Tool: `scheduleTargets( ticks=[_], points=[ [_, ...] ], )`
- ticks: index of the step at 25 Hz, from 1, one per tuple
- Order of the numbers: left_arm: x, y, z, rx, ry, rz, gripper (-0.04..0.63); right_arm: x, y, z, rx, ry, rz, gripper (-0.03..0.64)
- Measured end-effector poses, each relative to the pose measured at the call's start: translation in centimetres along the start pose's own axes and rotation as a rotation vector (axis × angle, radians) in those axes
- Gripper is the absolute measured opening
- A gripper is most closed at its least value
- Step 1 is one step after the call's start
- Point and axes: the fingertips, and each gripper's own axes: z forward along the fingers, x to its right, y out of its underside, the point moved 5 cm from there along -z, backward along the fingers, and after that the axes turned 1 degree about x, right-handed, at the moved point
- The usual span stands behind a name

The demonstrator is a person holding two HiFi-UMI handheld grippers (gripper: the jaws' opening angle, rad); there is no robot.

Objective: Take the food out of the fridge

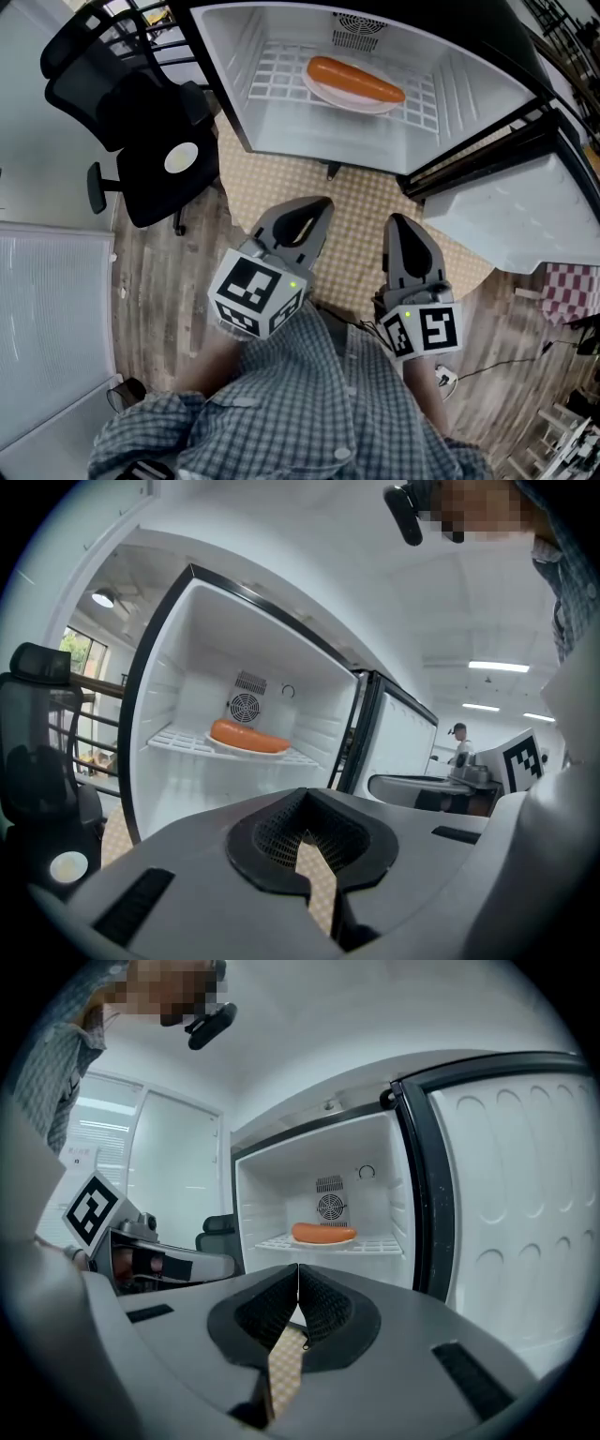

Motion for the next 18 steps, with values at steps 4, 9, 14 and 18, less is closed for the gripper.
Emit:
scheduleTargets(
  ticks=[4,9,14,18],
  points=[
    [-0.3,-0.4,0.9,0.014,-0.024,-0.013,0.006,1.3,0.1,1.6,-0.002,-0.042,0.092,0.011],
    [-1.0,-0.4,1.3,0.016,-0.059,-0.030,0.005,2.3,0.0,4.2,-0.002,-0.112,0.233,0.011],
    [-1.6,-0.4,1.7,0.016,-0.093,-0.038,0.005,3.3,0.0,7.3,0.001,-0.159,0.428,0.011],
    [-1.9,-0.4,2.0,0.015,-0.109,-0.036,0.005,3.8,0.1,10.0,0.015,-0.174,0.605,0.011]
  ],
)
